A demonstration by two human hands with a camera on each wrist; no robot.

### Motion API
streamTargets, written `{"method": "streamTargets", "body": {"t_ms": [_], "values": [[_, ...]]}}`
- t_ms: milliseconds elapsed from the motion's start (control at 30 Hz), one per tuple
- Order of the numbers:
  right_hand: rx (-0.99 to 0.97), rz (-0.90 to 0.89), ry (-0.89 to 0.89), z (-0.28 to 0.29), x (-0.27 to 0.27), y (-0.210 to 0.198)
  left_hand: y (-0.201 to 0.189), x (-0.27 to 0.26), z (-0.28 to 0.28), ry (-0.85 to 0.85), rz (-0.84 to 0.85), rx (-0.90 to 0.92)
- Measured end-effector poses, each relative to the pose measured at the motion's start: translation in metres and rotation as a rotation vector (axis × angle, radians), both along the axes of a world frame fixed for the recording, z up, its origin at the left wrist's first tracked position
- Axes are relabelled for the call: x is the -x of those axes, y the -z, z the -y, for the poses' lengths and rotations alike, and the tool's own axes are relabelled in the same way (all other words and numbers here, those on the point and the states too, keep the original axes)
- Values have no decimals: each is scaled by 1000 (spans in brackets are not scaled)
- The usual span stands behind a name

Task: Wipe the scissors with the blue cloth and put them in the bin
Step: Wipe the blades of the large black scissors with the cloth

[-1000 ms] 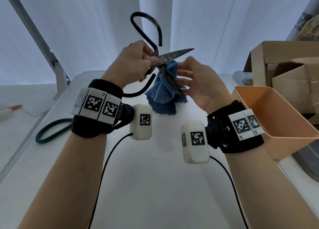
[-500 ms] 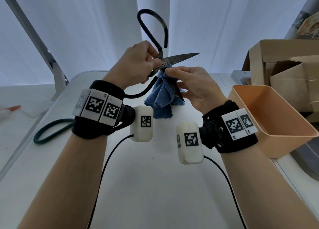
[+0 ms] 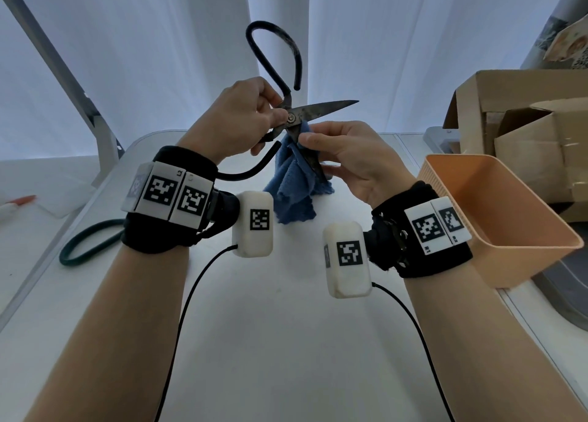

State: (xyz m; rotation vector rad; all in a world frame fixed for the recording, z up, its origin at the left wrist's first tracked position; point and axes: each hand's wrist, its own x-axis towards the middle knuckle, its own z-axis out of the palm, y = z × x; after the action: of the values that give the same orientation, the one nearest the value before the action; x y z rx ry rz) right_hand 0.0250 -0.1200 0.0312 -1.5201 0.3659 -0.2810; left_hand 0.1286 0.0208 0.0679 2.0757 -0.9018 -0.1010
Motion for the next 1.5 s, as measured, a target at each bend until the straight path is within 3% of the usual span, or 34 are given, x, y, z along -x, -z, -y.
{"method": "streamTargets", "body": {"t_ms": [267, 467, 767, 1500], "values": [[44, -22, 44, -2, 0, -1, -2, 0, -2, -24, -67, 16], [59, -24, -18, -2, 1, -1, -2, 0, -5, -33, -72, 12], [62, 35, 155, -2, 2, -5, -4, 1, -4, -76, -130, 66], [-2, 61, 336, 8, -4, 4, -7, -12, -20, -152, -130, 63]]}}
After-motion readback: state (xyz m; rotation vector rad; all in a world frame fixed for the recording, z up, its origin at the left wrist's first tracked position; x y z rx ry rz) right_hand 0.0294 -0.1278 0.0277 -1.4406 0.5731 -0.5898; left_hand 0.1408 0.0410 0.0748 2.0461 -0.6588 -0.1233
